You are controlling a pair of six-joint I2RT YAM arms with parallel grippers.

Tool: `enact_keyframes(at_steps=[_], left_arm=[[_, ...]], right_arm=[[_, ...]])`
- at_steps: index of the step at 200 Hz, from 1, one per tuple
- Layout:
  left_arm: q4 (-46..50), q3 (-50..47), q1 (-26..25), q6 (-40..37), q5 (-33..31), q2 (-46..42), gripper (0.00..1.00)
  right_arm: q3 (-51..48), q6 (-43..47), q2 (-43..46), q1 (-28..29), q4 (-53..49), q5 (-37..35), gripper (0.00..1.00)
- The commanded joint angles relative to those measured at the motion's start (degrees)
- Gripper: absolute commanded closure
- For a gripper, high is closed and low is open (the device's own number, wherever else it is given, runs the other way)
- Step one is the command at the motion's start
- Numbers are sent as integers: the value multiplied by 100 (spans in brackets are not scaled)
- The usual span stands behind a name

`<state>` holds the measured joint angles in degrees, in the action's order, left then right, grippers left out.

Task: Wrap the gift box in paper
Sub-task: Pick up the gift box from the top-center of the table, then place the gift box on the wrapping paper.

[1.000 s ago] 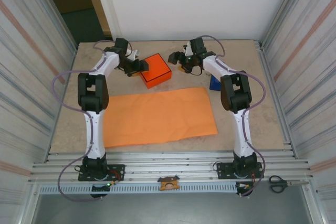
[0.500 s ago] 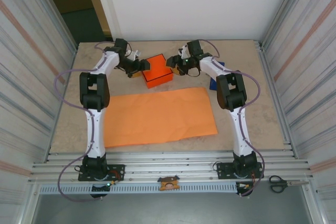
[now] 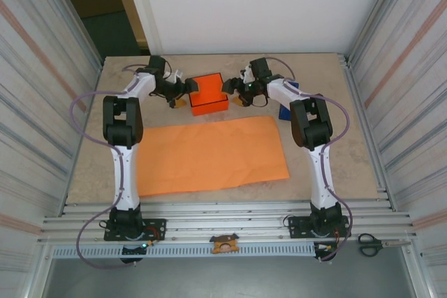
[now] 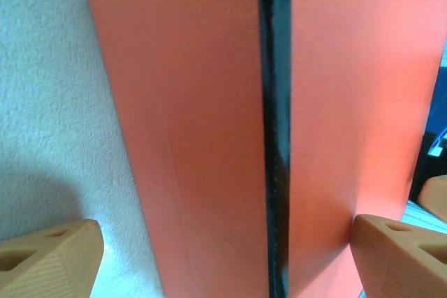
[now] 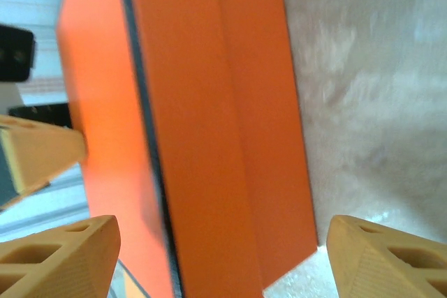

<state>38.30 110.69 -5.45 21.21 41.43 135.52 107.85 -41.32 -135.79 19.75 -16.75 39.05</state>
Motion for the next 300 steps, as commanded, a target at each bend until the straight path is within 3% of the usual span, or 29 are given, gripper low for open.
enact_keyframes(at_steps=[1, 99, 152, 187, 236, 300], left_arm=[[-244, -153, 20, 291, -94, -226, 9], [-801, -241, -195, 678, -33, -70, 11], [-1007, -321, -383, 452, 427, -228, 24], [-1127, -568, -474, 401, 563, -650, 27], [-1425, -1244, -483, 568, 708, -1494, 27], [-1677, -3069, -695, 713, 463, -2986, 26]], right_arm=[[770, 172, -303, -51, -263, -11, 23], [1647, 37, -1068, 121, -482, 517, 25], [1656, -85, -771, 239, -541, 805, 35], [1056, -255, -80, 358, -177, 707, 36], [-568, -735, 1041, 441, 767, 526, 36], [-2163, -781, 2289, 778, 990, 311, 36]])
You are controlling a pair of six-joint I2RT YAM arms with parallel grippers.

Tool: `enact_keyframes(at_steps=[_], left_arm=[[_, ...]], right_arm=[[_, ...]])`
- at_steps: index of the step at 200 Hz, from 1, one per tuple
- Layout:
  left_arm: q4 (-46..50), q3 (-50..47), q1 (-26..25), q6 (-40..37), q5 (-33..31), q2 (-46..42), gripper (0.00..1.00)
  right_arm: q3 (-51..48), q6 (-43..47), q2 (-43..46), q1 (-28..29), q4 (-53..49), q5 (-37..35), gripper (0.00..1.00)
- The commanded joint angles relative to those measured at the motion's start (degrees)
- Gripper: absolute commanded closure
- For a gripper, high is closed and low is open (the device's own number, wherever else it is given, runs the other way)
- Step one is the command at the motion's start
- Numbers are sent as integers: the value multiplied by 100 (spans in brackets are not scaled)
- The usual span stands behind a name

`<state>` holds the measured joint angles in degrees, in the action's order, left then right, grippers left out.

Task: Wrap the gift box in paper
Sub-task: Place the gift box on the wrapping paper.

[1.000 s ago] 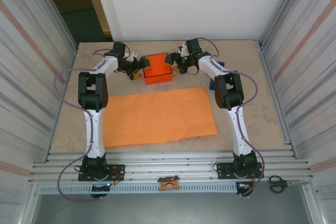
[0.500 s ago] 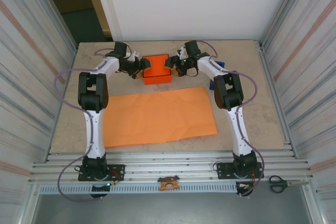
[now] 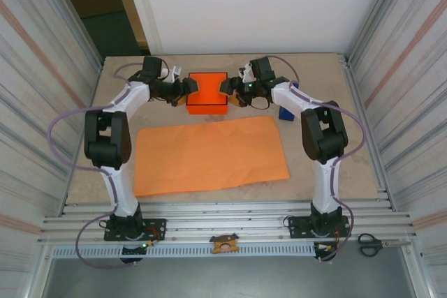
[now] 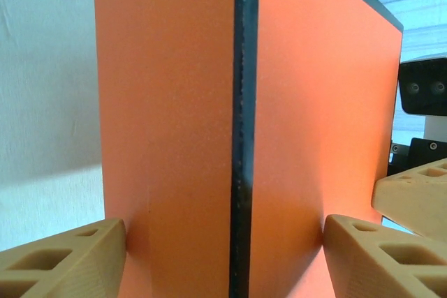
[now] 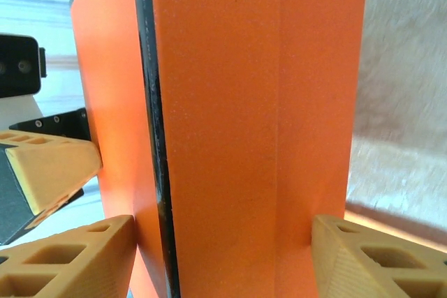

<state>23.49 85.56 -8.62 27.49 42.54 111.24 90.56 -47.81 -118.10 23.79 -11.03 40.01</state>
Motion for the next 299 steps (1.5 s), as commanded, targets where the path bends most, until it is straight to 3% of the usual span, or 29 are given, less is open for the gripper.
enact_keyframes(at_steps=[1, 57, 119, 192, 263, 299], left_arm=[[-195, -587, -382, 88, 343, -585, 26], [-455, -2286, -755, 246, -148, -1855, 26], [-824, -3524, -1148, 577, -739, -2786, 26], [-1011, -4277, -1353, 634, -944, -3028, 25], [-654, -4253, -1467, 434, -1425, -2891, 21], [-660, -4250, -1512, 411, -1375, -3071, 23]], right_arm=[[-461, -132, 541, 382, 417, 208, 36], [-1903, -141, 1559, 815, 452, -232, 35], [-3173, -433, 2234, 1214, 927, -703, 36], [-3587, -124, 2312, 1437, 594, -984, 33], [-3696, -45, 2145, 1420, 499, -1008, 30], [-3642, 17, 2196, 1419, 391, -873, 31]])
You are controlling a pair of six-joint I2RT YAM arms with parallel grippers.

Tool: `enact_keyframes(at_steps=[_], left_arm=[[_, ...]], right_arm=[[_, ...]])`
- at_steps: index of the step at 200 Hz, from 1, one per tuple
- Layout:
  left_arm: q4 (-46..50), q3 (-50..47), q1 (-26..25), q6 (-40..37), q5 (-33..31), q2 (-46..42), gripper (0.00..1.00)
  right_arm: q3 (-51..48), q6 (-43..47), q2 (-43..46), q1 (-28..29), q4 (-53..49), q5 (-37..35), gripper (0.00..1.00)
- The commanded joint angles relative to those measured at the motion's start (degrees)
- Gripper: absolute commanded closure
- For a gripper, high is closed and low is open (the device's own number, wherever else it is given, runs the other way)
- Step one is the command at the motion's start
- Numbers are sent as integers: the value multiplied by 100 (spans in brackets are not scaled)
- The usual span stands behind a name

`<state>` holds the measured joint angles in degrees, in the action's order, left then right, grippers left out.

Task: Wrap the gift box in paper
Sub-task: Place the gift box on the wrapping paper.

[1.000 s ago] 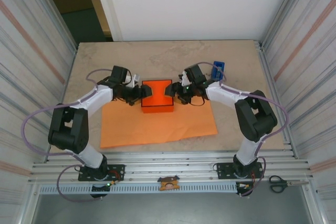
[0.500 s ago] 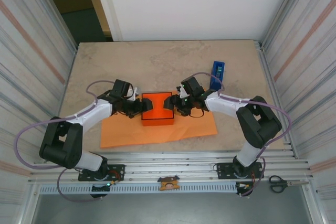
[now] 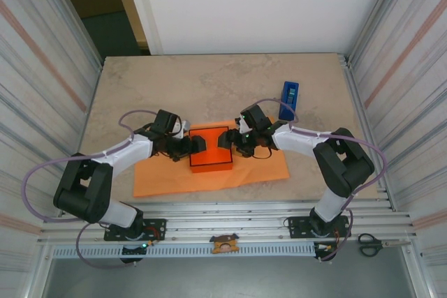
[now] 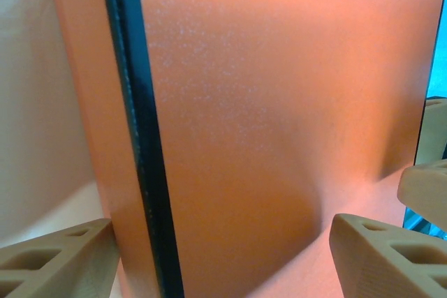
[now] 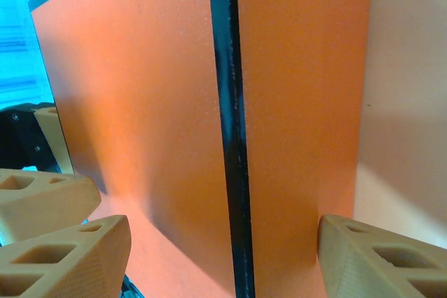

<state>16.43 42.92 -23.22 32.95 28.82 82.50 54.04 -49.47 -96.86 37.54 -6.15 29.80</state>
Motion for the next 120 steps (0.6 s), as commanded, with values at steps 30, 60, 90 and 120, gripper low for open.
enact_keyframes(at_steps=[30, 60, 90, 120], left_arm=[[90, -35, -60, -131, 13, -320, 25], [246, -66, -71, -172, -67, -384, 26], [405, -140, -77, -205, -110, -422, 25], [456, -183, -68, -268, -346, -407, 22]], right_arm=[[11, 183, 86, 45, -79, 210, 33], [20, 201, 10, 46, -73, 234, 33], [36, 253, -53, 44, -158, 190, 33], [31, 250, -88, 56, -158, 175, 32]])
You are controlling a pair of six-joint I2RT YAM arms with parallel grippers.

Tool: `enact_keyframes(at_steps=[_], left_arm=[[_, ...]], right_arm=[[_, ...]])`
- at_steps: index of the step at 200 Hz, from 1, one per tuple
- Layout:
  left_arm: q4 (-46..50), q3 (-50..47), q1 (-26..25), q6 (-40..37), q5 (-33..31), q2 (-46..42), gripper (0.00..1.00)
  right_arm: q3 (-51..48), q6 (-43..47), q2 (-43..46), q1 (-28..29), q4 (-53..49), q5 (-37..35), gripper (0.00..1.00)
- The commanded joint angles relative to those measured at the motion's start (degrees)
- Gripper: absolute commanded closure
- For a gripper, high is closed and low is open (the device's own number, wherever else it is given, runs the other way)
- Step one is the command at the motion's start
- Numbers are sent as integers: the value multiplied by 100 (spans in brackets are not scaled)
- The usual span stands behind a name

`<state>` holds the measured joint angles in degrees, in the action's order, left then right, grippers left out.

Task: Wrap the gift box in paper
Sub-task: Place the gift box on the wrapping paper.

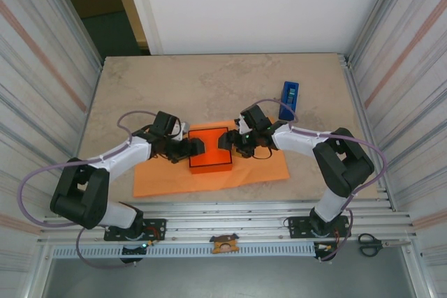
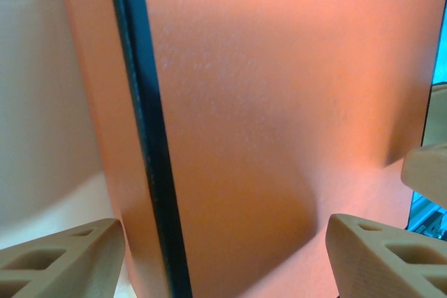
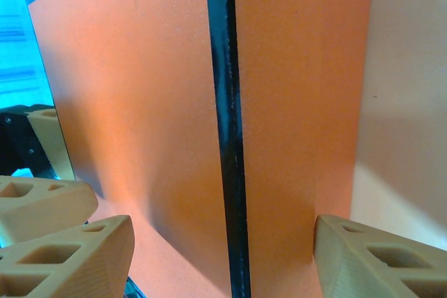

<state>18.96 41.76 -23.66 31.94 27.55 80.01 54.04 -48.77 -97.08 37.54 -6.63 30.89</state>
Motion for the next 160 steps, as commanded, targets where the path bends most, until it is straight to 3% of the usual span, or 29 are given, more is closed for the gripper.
enact_keyframes(at_steps=[1, 160], left_arm=[[204, -65, -25, -174, -226, -155, 22], [114, -180, -29, -55, 4, -301, 28]], right_arm=[[29, 178, -70, 58, -110, 61, 32], [84, 219, -117, -1, -110, 118, 35]])
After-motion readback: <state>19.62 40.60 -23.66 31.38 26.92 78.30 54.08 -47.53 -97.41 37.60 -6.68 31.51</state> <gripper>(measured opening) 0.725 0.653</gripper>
